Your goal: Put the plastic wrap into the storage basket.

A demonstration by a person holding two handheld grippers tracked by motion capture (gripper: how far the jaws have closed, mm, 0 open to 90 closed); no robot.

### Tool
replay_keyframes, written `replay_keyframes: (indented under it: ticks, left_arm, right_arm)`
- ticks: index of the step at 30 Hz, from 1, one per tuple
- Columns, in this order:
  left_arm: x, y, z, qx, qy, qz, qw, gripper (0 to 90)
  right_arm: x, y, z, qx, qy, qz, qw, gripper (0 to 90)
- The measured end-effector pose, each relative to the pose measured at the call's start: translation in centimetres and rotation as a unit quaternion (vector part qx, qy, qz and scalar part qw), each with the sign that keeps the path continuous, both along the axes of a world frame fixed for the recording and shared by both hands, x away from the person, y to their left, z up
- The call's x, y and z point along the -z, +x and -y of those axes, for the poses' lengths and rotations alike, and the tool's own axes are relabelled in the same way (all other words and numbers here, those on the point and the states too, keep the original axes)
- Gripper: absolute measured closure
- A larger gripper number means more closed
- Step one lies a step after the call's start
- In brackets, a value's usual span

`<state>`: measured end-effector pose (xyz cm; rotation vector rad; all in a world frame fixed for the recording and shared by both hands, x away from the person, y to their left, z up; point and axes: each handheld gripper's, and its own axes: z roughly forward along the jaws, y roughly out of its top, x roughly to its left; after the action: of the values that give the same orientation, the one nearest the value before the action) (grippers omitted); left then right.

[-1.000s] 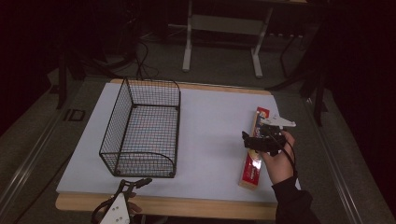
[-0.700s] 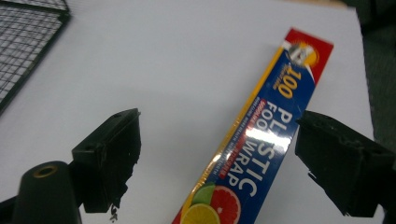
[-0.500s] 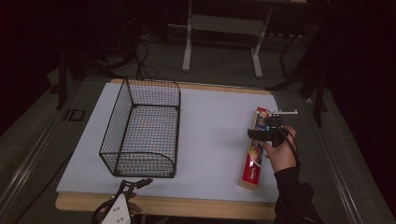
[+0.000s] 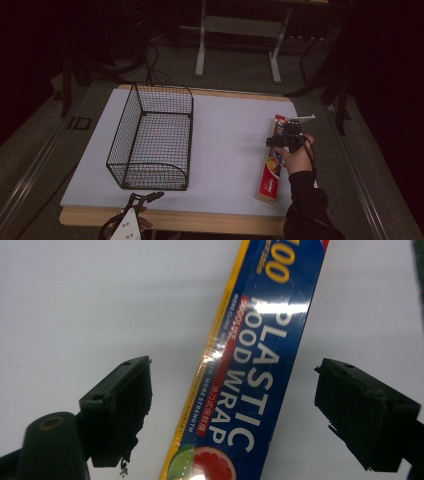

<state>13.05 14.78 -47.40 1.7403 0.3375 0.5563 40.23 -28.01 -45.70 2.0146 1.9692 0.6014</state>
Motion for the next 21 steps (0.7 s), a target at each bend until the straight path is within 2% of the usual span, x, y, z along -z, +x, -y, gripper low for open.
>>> replay_keyframes:
  ticks: [3, 7, 9, 14, 16, 18, 19, 20, 21]
  left_arm:
    - [0.0, 0.0, 0.0, 0.0, 0.002, 0.002, 1.0, 0.0]
    - [0.0, 0.0, 0.0, 0.0, 0.001, 0.001, 1.0, 0.0]
    - [0.0, 0.0, 0.0, 0.0, 0.001, 0.001, 1.0, 0.0]
    - [0.0, 0.0, 0.0, 0.0, 0.003, 0.003, 1.0, 0.0]
    - [0.0, 0.0, 0.1, 0.0, 0.005, 0.004, 1.0, 0.0]
    - [0.0, 0.0, 0.1, 0.0, 0.006, 0.003, 1.0, 0.0]
    - [0.0, 0.0, 0.1, -0.001, 0.006, 0.003, 1.0, 0.0]
    - [0.0, 0.0, 0.1, -0.001, 0.006, 0.003, 1.0, 0.0]
    - [0.0, 0.0, 0.1, -0.001, 0.007, 0.004, 1.0, 0.0]
  right_arm:
    - [0.7, 0.4, -0.2, 0.004, 0.003, -0.025, 0.9997, 15.0]
    - [1.7, 0.8, -0.2, 0.01, 0.015, -0.046, 0.9988, 15.1]
    - [2.3, 0.9, -0.2, 0.019, 0.009, -0.056, 0.9982, 15.8]
    - [3.8, 1.0, -0.3, 0.034, 0.032, -0.091, 0.9947, 18.0]
    - [4.1, 1.0, -0.4, 0.033, 0.03, -0.09, 0.995, 18.7]
    - [4.4, 1.0, -0.2, 0.044, 0.04, -0.097, 0.9935, 21.0]
    - [4.6, 1.0, -0.1, 0.049, 0.035, -0.098, 0.9934, 22.4]
    - [4.8, 1.1, 0.0, 0.053, 0.028, -0.103, 0.9928, 22.8]
    - [5.1, 1.2, 0.0, 0.054, 0.032, -0.111, 0.9918, 22.8]
